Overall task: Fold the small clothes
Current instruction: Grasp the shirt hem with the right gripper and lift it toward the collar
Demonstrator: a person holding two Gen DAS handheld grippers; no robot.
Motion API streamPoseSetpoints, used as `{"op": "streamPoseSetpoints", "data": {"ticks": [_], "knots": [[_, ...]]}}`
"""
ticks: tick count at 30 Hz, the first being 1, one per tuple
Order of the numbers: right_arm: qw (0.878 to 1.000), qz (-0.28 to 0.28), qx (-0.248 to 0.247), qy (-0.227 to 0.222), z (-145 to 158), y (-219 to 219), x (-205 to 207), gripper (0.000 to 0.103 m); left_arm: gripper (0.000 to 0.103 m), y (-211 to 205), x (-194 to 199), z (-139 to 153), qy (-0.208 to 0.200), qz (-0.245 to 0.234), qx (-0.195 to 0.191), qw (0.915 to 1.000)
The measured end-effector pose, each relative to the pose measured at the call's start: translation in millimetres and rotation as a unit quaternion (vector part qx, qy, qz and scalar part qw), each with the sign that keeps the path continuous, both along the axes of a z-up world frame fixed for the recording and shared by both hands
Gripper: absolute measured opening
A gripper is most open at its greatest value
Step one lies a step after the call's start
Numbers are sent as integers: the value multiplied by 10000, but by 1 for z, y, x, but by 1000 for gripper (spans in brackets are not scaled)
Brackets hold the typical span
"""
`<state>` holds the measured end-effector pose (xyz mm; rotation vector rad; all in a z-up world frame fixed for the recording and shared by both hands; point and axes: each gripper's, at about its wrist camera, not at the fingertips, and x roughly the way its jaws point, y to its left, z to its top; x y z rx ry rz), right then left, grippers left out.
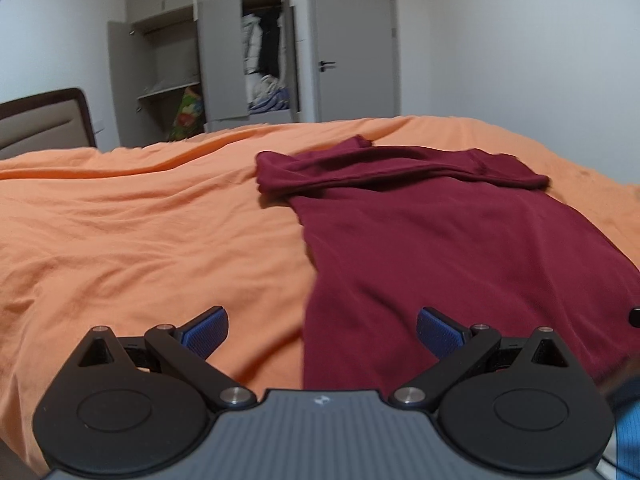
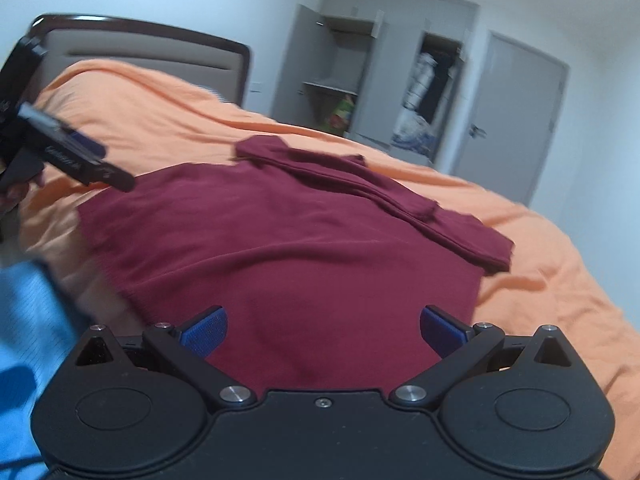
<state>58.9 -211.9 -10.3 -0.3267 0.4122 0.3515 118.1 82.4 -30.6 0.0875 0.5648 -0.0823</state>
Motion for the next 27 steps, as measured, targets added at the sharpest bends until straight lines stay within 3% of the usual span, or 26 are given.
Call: {"op": "streamPoseSetpoints", "data": {"ticks": [7, 11, 18, 21, 24, 26, 27], "knots": [[9973, 401, -614, -38, -23, 27, -33, 102, 103, -6, -42, -12, 19, -420, -102, 9991], [9953, 270, -930, 2, -43, 33, -30, 101, 103, -14, -53, -26, 193, -772, 91, 9968], [9856, -128, -1608, -508, -64, 44, -29, 93, 103, -28, -65, -34, 104, -989, 472, 9939], [9826, -141, -1727, -666, -69, 47, -32, 85, 103, -33, -68, -33, 22, -1025, 537, 9933], [9811, -39, -1776, -771, -72, 47, -39, 66, 103, -36, -70, -33, 2, -1064, 620, 9924], [9809, 72, -1785, -769, -73, 46, -42, 43, 103, -38, -72, -34, 33, -1112, 635, 9918], [9813, 116, -1777, -734, -72, 46, -44, 42, 103, -39, -72, -34, 40, -1139, 630, 9915]]}}
